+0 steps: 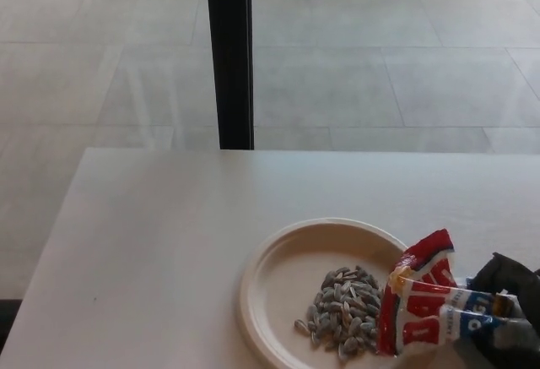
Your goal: The robot uses its right hand to pick up a bag of sunflower seeds kept in the middle of the desk and tilts it over a plate kept next to it to pour out a few seeds and then puts the bag of seeds back on the desk
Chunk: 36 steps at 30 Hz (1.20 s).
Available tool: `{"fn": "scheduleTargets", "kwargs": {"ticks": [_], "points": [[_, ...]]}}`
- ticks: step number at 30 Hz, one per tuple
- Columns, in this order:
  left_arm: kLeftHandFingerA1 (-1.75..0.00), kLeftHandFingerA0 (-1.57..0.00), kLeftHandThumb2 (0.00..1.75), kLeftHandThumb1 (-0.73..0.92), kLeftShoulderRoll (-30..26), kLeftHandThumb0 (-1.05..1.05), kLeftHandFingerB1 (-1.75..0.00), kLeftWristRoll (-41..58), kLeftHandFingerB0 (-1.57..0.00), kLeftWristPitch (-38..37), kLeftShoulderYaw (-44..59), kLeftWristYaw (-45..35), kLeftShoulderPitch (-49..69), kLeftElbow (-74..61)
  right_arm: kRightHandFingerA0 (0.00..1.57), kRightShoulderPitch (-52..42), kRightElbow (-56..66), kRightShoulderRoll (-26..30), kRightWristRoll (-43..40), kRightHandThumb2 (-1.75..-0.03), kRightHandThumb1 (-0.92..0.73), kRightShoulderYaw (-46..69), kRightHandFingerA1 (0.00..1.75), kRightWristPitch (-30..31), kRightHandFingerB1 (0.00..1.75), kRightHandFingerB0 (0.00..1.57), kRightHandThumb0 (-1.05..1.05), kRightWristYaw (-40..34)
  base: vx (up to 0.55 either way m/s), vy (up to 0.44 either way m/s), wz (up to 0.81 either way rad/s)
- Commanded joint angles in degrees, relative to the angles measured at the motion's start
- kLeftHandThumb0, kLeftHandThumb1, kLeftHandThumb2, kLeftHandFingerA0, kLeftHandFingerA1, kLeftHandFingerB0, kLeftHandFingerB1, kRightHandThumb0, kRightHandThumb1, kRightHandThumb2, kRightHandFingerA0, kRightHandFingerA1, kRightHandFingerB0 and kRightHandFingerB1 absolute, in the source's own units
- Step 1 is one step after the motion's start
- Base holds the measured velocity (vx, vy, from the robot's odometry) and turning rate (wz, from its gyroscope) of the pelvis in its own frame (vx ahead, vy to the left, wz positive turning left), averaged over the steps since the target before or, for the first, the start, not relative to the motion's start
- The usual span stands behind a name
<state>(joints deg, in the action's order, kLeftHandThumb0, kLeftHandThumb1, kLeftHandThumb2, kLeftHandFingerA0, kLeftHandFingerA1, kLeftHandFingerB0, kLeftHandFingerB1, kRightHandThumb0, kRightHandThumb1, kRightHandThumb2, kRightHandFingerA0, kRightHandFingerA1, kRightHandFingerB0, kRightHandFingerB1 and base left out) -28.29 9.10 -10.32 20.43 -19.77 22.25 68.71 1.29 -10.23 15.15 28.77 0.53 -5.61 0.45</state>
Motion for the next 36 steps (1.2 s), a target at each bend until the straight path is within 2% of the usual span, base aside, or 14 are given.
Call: {"fn": "scheduleTargets", "kwargs": {"ticks": [1, 3, 5, 9, 10, 11, 15, 21, 22, 27, 29, 31, 35, 36], "points": [[-0.68, -0.26, 0.96, 0.92, 0.21, -0.84, -0.57, 0.61, -0.18, -1.02, 0.71, 0.16, 0.35, 0.19, 0.83, -1.6, -5.62, 0.99, -1.86, -0.8, -0.77, -0.88, 1.64, -5.9, 0.93, 0.67, -0.22, -3.74, 0.0, 0.0, 0.0], [-0.68, -0.26, 0.96, 0.92, 0.07, -0.89, -0.58, -0.36, -0.21, -2.13, 0.0, 0.15, 0.66, 0.14, 0.77, -1.43, -7.07, 1.55, -2.59, -0.68, -0.79, -1.39, 1.6, -8.04, 0.52, 0.47, -0.34, -3.33, 0.0, 0.0, 0.0], [-0.7, -0.33, 1.28, 0.82, 0.1, -0.81, -0.61, -0.26, -0.23, -2.04, -0.02, 0.16, 1.17, -0.63, 0.68, -1.35, -8.64, 2.35, -3.55, -0.61, -0.72, -2.19, 0.87, -10.46, 0.32, 0.26, -0.36, -2.21, 0.0, 0.0, 0.0], [-0.67, -0.27, 0.98, 0.92, 0.17, -0.84, -0.58, 0.25, -0.21, -1.32, 0.36, -0.08, 1.0, -0.71, 0.39, -0.77, -11.14, 4.02, -2.58, -0.61, -0.71, -4.64, 0.67, -12.65, 0.32, 0.11, -0.47, -1.51, 0.0, 0.0, 0.0], [-0.7, -0.33, 1.27, 0.82, 0.23, -0.82, -0.61, 0.19, -0.23, -1.15, 0.36, 0.18, 0.9, -0.52, 0.3, -0.82, -10.9, 4.64, -1.53, -0.63, -0.7, -5.61, 0.67, -12.54, 0.29, 0.09, -0.5, -1.74, 0.0, 0.0, 0.0], [-0.71, -0.34, 1.28, 0.82, 0.26, -0.82, -0.61, 0.01, -0.24, -1.24, 0.29, 0.58, 0.72, -0.19, 0.2, -0.68, -10.88, 5.12, -0.5, -0.87, -0.51, -6.6, 0.62, -12.73, 0.33, 0.02, -0.57, -2.4, 0.0, 0.0, 0.0], [-0.7, -0.32, 1.28, 0.82, 0.24, -0.82, -0.61, -0.39, -0.23, -1.58, -0.04, 0.86, 0.85, -0.41, 0.0, -1.87, -6.22, 5.81, 2.47, -0.89, -0.55, -9.17, 0.05, -8.7, 0.14, 0.01, -0.9, -3.38, 0.0, 0.0, 0.0], [-0.71, -0.29, 0.94, 0.92, 0.31, -0.9, -0.59, 0.48, -0.21, -0.65, 0.93, 0.5, -0.08, 0.88, 0.0, -2.58, -3.96, 7.07, 3.35, -0.83, -0.51, -10.02, 0.0, -8.86, 0.01, 0.0, -0.99, -5.23, 0.0, 0.0, 0.0], [-0.74, -0.38, 1.28, 0.81, 0.2, -0.86, -0.62, 0.16, -0.24, -0.9, 0.69, 0.46, -0.03, 0.95, 0.0, -2.79, -3.51, 7.32, 3.2, -0.61, -0.66, -9.92, 0.0, -8.96, 0.0, 0.0, -0.97, -5.26, 0.0, 0.0, 0.0], [-0.74, -0.39, 1.29, 0.82, 0.61, -0.87, -0.62, 0.46, -0.23, -1.18, 1.05, 1.04, 0.11, 0.78, 0.0, -2.6, -2.86, 8.75, 3.12, -0.61, -0.67, -9.14, 0.0, -10.9, 0.0, 0.0, -0.99, -6.34, 0.0, 0.0, 0.0], [-0.73, -0.31, 0.92, 0.92, 0.51, -0.88, -0.6, 0.53, -0.22, -1.31, 1.12, 0.22, 0.01, 0.97, 0.0, -2.96, -1.79, 9.3, 2.37, -0.77, -0.59, -8.53, 0.0, -10.95, 0.0, 0.0, -0.97, -5.8, 0.0, 0.0, 0.0], [-0.71, -0.28, 0.91, 0.92, 0.55, -0.93, -0.59, 0.71, -0.21, -1.06, 1.31, 0.14, -0.12, 1.12, 0.0, -3.21, -0.95, 9.93, 2.14, -0.75, -0.61, -8.06, 0.0, -11.11, 0.0, 0.0, -0.96, -5.49, 0.0, 0.0, 0.0], [-0.67, -0.25, 0.95, 0.92, 0.58, -0.87, -0.58, 0.35, -0.2, -1.32, 0.89, 0.0, 1.03, -0.38, 0.0, -3.12, 1.19, 11.13, 0.53, -0.66, -0.68, -6.24, 0.0, -10.26, 0.0, 0.0, -0.96, -3.91, 0.0, 0.0, 0.0], [-0.69, -0.33, 1.28, 0.82, 0.58, -0.83, -0.6, 0.03, -0.21, -1.43, 0.65, 0.43, 1.17, -0.51, 0.0, -3.18, 1.8, 11.24, -0.14, -0.7, -0.63, -5.74, 0.0, -10.06, 0.0, 0.0, -0.94, -3.4, 0.0, 0.0, 0.0]]}}
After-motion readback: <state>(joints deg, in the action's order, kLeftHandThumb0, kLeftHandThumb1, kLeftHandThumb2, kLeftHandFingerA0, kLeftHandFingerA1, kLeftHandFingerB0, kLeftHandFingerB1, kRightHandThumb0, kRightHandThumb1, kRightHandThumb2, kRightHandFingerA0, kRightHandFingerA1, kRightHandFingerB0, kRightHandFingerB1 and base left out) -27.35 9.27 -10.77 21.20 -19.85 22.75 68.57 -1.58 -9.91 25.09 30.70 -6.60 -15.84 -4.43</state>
